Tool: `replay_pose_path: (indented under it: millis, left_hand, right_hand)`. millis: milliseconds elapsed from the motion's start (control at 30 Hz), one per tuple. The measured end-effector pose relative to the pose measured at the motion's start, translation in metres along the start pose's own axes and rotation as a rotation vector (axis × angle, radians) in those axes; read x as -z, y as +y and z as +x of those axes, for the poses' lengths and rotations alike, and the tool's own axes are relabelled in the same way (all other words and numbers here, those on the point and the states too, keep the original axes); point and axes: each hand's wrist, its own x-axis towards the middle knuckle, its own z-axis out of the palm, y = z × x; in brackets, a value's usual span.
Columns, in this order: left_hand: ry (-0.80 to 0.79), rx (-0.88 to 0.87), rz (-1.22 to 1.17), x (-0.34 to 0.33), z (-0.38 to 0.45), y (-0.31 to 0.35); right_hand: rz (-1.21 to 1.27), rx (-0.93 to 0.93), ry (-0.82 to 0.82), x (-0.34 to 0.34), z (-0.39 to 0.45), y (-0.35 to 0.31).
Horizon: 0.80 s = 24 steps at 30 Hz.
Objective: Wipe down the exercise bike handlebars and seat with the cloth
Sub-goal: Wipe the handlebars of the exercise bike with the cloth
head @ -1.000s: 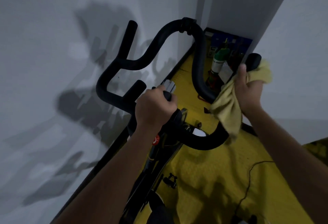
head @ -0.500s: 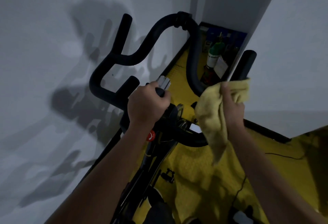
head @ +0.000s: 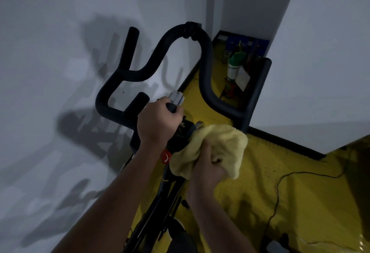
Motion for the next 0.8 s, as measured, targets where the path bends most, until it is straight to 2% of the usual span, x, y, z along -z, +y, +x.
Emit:
replay_pose_path:
  millis: [100, 200, 333, 433, 800]
  left_hand:
    - [0.002, 0.009, -0.01, 0.0, -0.001, 0.001]
    - [-0.013, 0.019, -0.014, 0.002, 0.001, 0.002]
    - [-0.034, -0.038, -0.048, 0.005, 0.002, -0.001]
    - [-0.035, -0.057, -0.054, 0.005, 0.003, -0.002]
    - [-0.149, -0.195, -0.091, 0.009, 0.013, -0.009]
  right_hand:
    - [0.068, -0.224, -0.027, -0.024, -0.02, 0.013]
    - [0.145, -0.293, -0.022, -0.038, -0.022, 0.016]
    - [0.135, -0.221, 0.158, -0.027, -0.007, 0.005]
    - [0.122, -0.124, 0.203, -0.011, 0.019, -0.012]
    - [-0.372, 0.119, -0.053, 0.01, 0.091, -0.072]
